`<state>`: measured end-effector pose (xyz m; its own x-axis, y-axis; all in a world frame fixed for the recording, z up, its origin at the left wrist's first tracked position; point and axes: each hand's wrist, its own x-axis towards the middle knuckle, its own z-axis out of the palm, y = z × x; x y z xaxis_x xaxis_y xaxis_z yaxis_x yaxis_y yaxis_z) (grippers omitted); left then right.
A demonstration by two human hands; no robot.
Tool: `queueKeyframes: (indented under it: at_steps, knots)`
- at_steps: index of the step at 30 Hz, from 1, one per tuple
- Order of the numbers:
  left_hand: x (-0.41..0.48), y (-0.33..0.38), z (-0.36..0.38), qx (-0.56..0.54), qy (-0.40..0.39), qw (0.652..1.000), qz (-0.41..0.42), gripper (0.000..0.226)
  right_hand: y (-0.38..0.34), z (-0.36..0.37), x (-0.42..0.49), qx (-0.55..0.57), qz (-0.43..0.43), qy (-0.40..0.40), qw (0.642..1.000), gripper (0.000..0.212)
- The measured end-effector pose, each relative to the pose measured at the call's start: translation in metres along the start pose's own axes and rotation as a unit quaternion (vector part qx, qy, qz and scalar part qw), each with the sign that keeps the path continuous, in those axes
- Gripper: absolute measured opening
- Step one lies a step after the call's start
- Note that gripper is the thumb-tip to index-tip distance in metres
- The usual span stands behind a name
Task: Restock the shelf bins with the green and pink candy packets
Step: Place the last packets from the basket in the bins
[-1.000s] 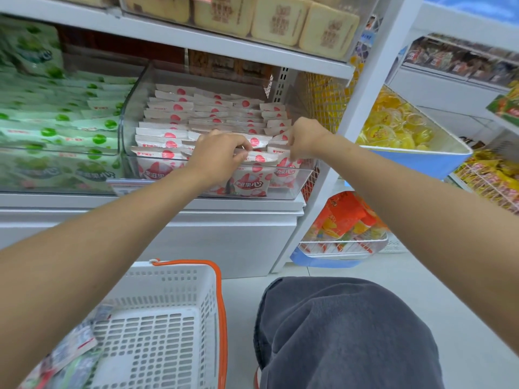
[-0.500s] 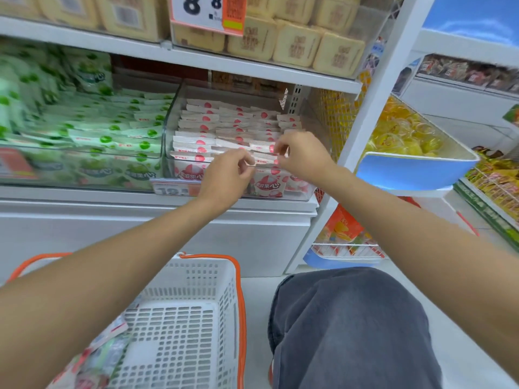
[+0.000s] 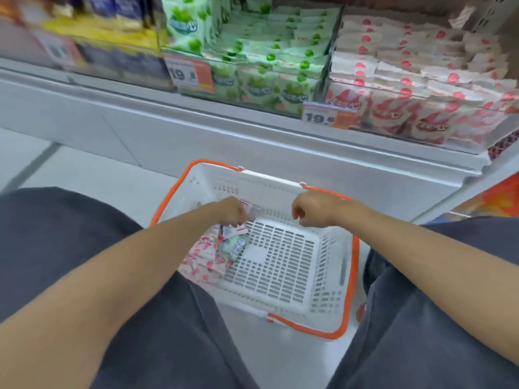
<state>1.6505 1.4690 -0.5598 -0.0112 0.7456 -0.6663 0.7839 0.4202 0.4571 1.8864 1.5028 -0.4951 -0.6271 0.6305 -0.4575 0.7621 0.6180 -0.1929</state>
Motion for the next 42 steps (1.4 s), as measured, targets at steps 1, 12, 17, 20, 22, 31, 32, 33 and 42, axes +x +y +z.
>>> queueKeyframes:
  at_steps: [1, 12, 17, 20, 22, 31, 32, 33, 42]
  knots:
    - [0.003, -0.022, 0.006, -0.004, -0.020, 0.998, -0.052, 0.018, -0.006, 0.009, 0.006, -0.004, -0.007, -0.016, 1.000, 0.026]
    - [0.025, -0.127, 0.079, 0.340, -0.059, 0.938, -0.043, 0.065, -0.032, 0.073, 0.029, -0.043, -0.034, -0.148, 0.988, 0.029]
    - [0.033, -0.132, 0.100, 0.453, -0.073, 0.886, -0.068, 0.083, -0.030, 0.073, 0.028, -0.029, -0.031, -0.147, 0.988, 0.024]
    - [0.034, -0.132, 0.098, 0.408, -0.058, 0.907, -0.092, 0.081, -0.024, 0.071, 0.025, -0.013, -0.030, -0.142, 0.989, 0.024]
    - [0.035, -0.130, 0.092, 0.362, -0.030, 0.928, -0.086, 0.075, -0.019, 0.071, 0.023, -0.003, -0.024, -0.136, 0.990, 0.024]
    - [0.023, -0.025, 0.042, -0.106, 0.040, 0.993, -0.018, 0.032, 0.006, 0.046, 0.014, 0.097, 0.027, -0.057, 0.993, 0.035]
    - [0.023, -0.004, 0.039, -0.211, 0.026, 0.977, -0.021, 0.036, 0.007, 0.041, 0.011, 0.134, 0.030, -0.033, 0.990, 0.049]
    - [0.021, 0.016, 0.037, -0.298, 0.005, 0.954, -0.024, 0.041, 0.005, 0.035, 0.007, 0.176, 0.032, -0.011, 0.984, 0.064]
    - [-0.009, 0.117, 0.020, -0.389, -0.125, 0.912, 0.042, 0.016, 0.052, -0.001, -0.031, 0.217, 0.135, 0.156, 0.954, 0.013]
